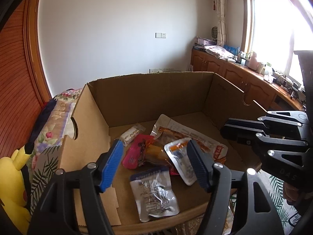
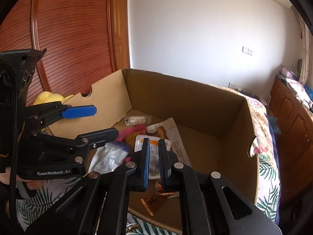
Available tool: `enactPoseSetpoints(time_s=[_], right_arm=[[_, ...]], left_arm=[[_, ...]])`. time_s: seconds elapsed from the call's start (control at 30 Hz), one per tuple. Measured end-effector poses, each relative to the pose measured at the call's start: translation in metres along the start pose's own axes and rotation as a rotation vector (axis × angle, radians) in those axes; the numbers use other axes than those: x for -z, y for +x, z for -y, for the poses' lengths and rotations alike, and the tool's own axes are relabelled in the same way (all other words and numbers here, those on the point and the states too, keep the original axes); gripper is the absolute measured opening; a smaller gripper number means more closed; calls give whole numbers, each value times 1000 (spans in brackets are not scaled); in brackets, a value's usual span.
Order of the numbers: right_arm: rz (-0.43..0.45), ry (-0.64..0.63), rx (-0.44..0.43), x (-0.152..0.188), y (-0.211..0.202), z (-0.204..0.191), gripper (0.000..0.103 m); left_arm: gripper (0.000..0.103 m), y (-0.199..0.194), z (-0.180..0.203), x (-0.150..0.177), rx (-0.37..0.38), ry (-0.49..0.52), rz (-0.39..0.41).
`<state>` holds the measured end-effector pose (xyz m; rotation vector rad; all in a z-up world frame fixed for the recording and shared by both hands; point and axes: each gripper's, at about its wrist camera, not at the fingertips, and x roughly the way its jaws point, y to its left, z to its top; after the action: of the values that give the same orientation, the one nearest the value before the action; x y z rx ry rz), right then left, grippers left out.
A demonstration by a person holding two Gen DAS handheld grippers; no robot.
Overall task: Organize snacks
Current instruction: 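Move both grippers back to the snack pile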
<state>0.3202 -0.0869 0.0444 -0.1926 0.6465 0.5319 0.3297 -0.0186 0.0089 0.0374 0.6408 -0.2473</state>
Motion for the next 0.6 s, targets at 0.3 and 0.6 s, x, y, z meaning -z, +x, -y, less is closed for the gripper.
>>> enactPoseSetpoints(time_s=[0.3, 0.6], right_arm=[[42, 8, -10, 19, -46, -9, 8], [23, 31, -22, 59, -83, -28, 17]], left_arm=[[71, -34, 12, 9, 21, 27, 29], [74, -81, 21, 37, 30, 53, 46]])
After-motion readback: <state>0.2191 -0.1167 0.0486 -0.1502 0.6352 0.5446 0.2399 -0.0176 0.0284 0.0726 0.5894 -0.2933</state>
